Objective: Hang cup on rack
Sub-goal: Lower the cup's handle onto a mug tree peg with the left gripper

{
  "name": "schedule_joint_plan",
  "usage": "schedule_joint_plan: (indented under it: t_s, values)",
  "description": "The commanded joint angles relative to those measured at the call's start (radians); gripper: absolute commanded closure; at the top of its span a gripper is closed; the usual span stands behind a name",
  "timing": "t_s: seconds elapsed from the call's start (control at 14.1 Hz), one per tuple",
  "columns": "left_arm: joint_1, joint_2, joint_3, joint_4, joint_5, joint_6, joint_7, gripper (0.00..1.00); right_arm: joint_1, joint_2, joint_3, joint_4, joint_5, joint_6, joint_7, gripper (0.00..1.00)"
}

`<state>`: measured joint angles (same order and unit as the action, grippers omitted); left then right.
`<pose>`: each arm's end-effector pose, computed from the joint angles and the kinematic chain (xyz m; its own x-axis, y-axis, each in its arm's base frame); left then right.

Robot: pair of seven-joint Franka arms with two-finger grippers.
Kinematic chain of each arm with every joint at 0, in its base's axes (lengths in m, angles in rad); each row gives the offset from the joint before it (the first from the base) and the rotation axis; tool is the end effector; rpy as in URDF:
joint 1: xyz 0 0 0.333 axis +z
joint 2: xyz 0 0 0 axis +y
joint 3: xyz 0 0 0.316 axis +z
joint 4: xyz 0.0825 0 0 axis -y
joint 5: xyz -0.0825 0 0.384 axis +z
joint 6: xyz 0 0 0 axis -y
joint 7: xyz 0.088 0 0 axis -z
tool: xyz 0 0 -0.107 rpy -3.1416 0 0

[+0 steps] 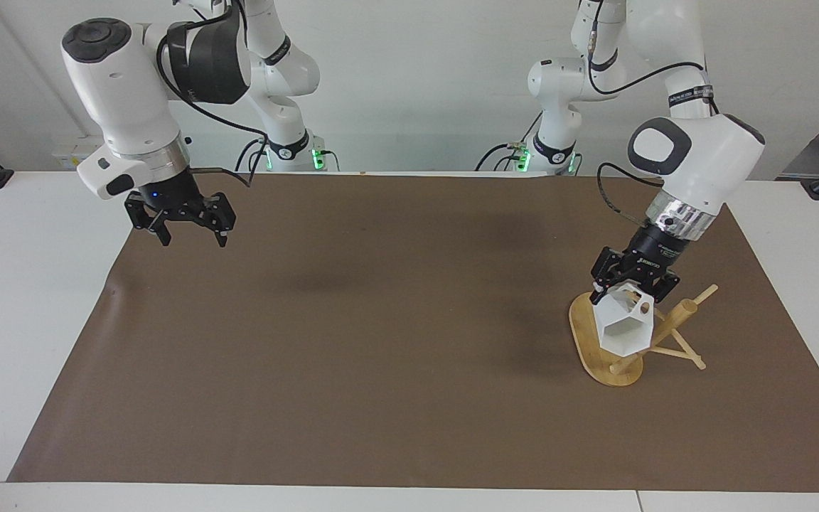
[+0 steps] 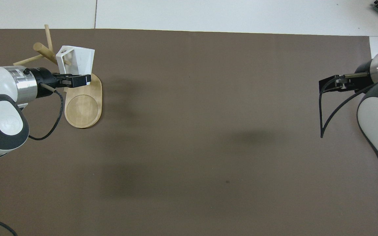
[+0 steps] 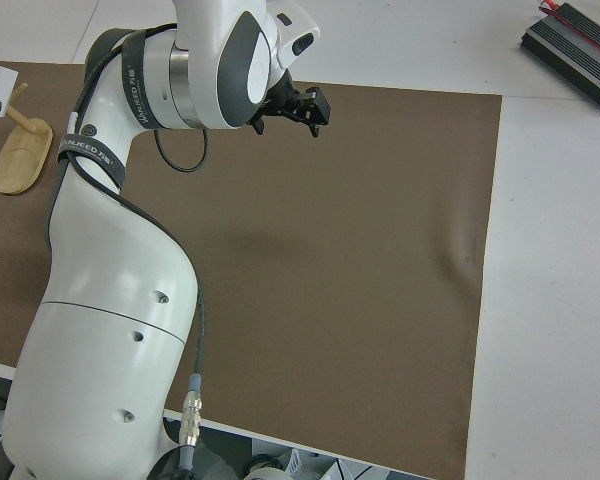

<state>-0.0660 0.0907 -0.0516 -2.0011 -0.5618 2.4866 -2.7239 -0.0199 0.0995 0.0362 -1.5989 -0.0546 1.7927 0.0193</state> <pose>0.6031 -0.0681 0.4552 -0.8949 0.0603 -0.4423 0.2173 0.9244 -0.3136 0.6026 0.0042 0.5741 0.9955 0.0084 0.0949 0.0038 -0.9988 0.0487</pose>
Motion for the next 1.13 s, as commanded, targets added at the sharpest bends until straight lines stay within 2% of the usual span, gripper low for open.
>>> schedule_joint_plan:
  t_s: [0.0,0.14,0.57,0.64,0.71,0.78,0.92,1.06]
  values:
    - [0.006,-0.009,-0.007,-0.027,0.019,0.037,-0.094,1.00,-0.006,-0.008,0.004,-0.021,0.031,0.050,0.054,0.00]
    - [0.005,-0.011,-0.007,-0.042,0.019,0.055,-0.105,1.00,-0.008,-0.006,0.002,-0.021,0.094,0.054,0.114,0.00]
    - [0.003,-0.012,-0.007,-0.068,0.019,0.084,-0.143,1.00,-0.012,-0.006,-0.050,-0.018,0.096,0.037,0.120,0.00]
    - [0.003,-0.012,-0.007,-0.068,0.019,0.080,-0.143,0.94,-0.012,-0.007,-0.055,-0.015,0.096,0.034,0.120,0.00]
    - [0.003,-0.012,-0.005,-0.067,0.019,0.075,-0.145,0.71,-0.012,-0.012,-0.059,-0.007,0.096,0.025,0.120,0.00]
    - [0.003,-0.012,-0.005,-0.067,0.019,0.072,-0.143,0.39,-0.012,-0.015,-0.062,0.000,0.096,0.011,0.122,0.00]
    - [0.003,-0.012,-0.005,-0.062,0.026,0.060,-0.140,0.23,-0.015,-0.017,-0.077,0.032,0.096,-0.022,0.122,0.00]
    - [0.005,-0.012,-0.004,-0.050,0.051,0.025,-0.140,0.00,-0.032,-0.018,-0.082,0.056,0.094,-0.064,0.122,0.00]
